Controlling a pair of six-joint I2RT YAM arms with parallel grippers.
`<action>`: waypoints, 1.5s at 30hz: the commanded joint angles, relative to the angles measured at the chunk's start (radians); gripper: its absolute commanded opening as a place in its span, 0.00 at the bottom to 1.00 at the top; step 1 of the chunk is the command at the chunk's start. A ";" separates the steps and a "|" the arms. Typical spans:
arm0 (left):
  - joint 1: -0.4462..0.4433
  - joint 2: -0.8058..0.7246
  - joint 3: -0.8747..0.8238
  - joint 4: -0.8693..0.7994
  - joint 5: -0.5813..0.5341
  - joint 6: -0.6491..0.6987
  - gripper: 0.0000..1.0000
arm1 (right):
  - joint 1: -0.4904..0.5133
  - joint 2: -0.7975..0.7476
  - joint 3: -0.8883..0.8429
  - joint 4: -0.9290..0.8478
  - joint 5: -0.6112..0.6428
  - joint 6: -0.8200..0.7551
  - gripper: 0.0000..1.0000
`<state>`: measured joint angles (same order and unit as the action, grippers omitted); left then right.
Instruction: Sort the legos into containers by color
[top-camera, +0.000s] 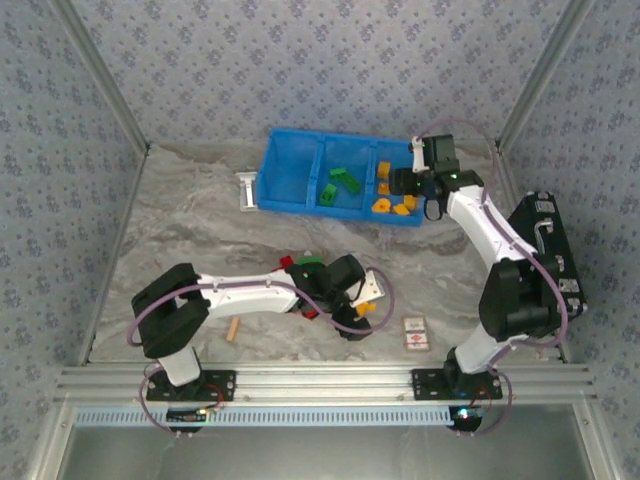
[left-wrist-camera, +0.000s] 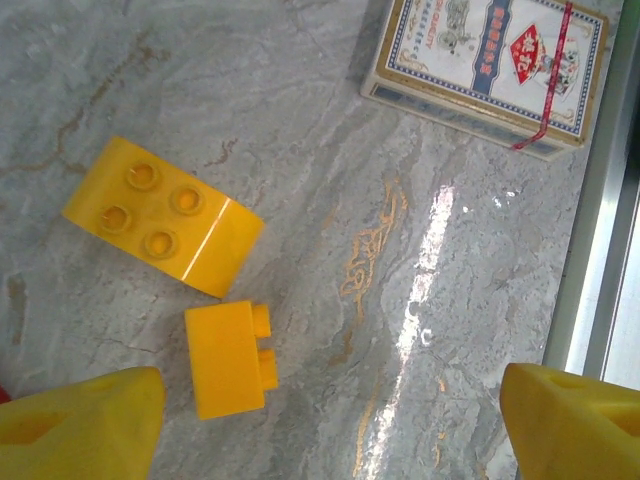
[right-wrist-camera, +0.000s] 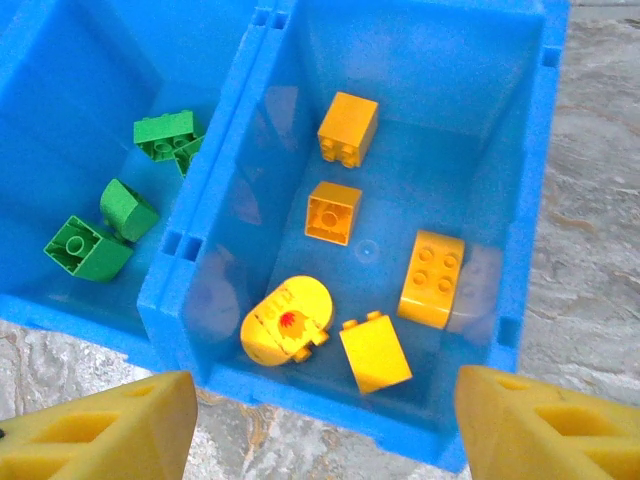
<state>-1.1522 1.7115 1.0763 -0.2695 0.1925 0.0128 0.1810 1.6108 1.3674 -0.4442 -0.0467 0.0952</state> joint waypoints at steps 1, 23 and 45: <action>-0.008 0.037 0.044 -0.045 0.033 -0.011 0.86 | -0.016 -0.048 -0.027 -0.021 -0.016 -0.018 0.71; -0.011 0.196 0.134 -0.092 0.019 -0.006 0.46 | -0.065 -0.175 -0.107 -0.087 -0.003 -0.038 0.74; 0.192 0.276 0.673 -0.246 -0.031 0.153 0.23 | -0.132 -0.482 -0.335 -0.118 -0.027 0.039 0.81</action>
<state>-0.9821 1.9289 1.6470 -0.5034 0.1879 0.1207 0.0658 1.1580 1.0672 -0.5488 -0.0521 0.1009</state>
